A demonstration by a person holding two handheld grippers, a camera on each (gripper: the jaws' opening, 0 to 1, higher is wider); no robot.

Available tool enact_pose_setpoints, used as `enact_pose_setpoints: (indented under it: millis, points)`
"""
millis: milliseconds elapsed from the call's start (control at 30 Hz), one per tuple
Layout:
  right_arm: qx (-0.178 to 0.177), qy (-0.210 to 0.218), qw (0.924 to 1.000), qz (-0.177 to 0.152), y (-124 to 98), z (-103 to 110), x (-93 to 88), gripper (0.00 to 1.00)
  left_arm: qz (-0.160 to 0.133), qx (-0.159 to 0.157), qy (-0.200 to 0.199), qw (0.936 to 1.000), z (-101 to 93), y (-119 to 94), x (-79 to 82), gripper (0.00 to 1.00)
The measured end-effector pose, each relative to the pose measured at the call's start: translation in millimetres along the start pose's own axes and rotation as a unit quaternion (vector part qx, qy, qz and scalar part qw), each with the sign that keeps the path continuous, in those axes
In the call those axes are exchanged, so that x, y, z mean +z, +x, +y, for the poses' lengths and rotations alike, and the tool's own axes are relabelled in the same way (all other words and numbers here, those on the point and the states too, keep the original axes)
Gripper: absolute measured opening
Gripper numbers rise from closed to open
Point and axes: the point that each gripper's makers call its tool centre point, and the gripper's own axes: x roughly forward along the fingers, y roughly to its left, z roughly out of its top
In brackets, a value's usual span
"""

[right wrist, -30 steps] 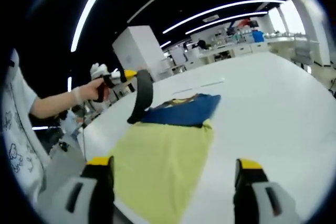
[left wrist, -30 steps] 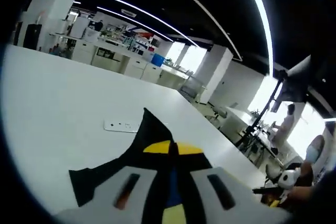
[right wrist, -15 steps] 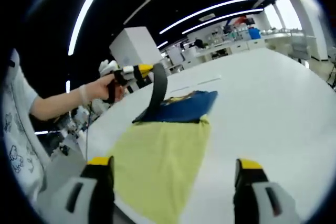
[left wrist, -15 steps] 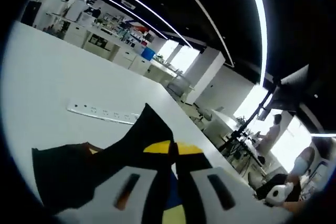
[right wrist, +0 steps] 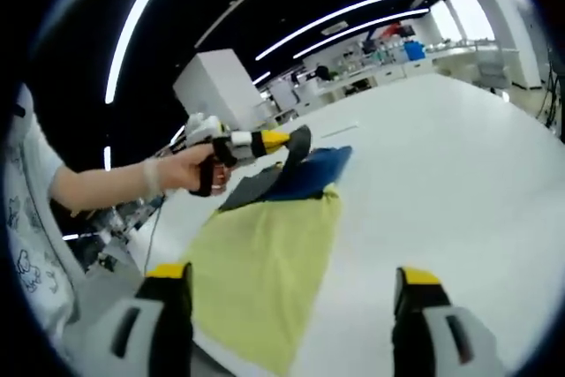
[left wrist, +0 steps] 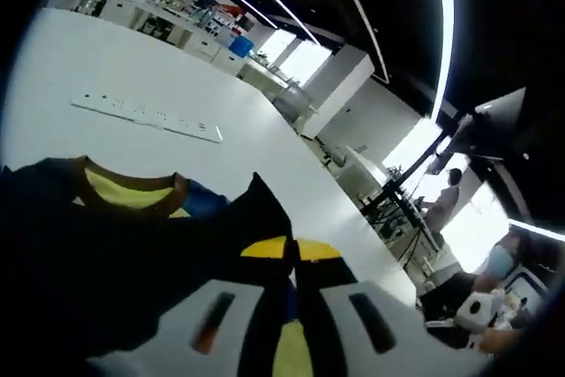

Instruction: Fold the garment on the visible template until the final outline fits inside the template.

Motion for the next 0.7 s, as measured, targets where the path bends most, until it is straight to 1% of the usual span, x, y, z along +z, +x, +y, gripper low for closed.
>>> enact_pose_setpoints:
  millis: [67,200,267,300,333,367,433,500,533,567,600,633,700]
  points:
    - [0.001,0.004,1.0000,0.000,1,-2,-1.1,0.95,0.005,0.000,0.004,1.0000,1.8,2,-3.8,0.00]
    - [0.003,0.006,1.0000,0.002,4,0,-1.2,0.95,0.014,-0.008,0.010,0.9998,-3.3,3,-9.3,0.00]
    - [0.007,0.007,0.9999,-0.002,6,4,3.0,0.95,0.028,-0.013,0.021,0.9993,-5.6,3,-16.7,0.00]
    - [0.009,0.007,0.9999,-0.005,7,5,5.8,0.95,0.033,-0.021,0.030,0.9988,-8.1,2,-19.3,0.00]
    - [0.009,0.006,0.9999,-0.006,8,5,7.3,0.95,0.036,-0.023,0.048,0.9979,-13.7,0,-24.0,0.00]
    - [0.009,0.004,0.9999,-0.007,8,5,8.5,0.95,0.037,-0.022,0.059,0.9973,-14.3,0,-25.3,0.00]
    - [0.008,0.000,0.9999,-0.006,10,6,9.4,0.95,0.040,-0.029,0.064,0.9967,-15.1,-3,-25.2,0.00]
    - [0.008,-0.001,1.0000,-0.004,10,6,9.4,0.95,0.042,-0.034,0.078,0.9954,-16.7,-5,-25.7,0.01]
    - [0.009,-0.001,0.9999,-0.005,10,5,9.9,0.95,0.044,-0.035,0.086,0.9947,-14.9,-7,-24.5,0.03]
    - [0.009,-0.001,0.9999,-0.005,10,5,10.0,0.95,0.041,-0.030,0.092,0.9944,-14.3,-7,-23.5,0.09]
    - [0.009,-0.001,0.9999,-0.006,11,6,10.2,0.95,0.041,-0.031,0.092,0.9944,-15.2,-8,-23.7,0.19]
    - [0.009,-0.001,0.9999,-0.006,11,6,10.1,0.95,0.037,-0.035,0.092,0.9945,-15.6,-9,-21.9,0.25]
    - [0.010,-0.001,0.9999,-0.005,12,7,9.4,0.95,0.035,-0.038,0.098,0.9938,-14.8,-12,-19.6,0.29]
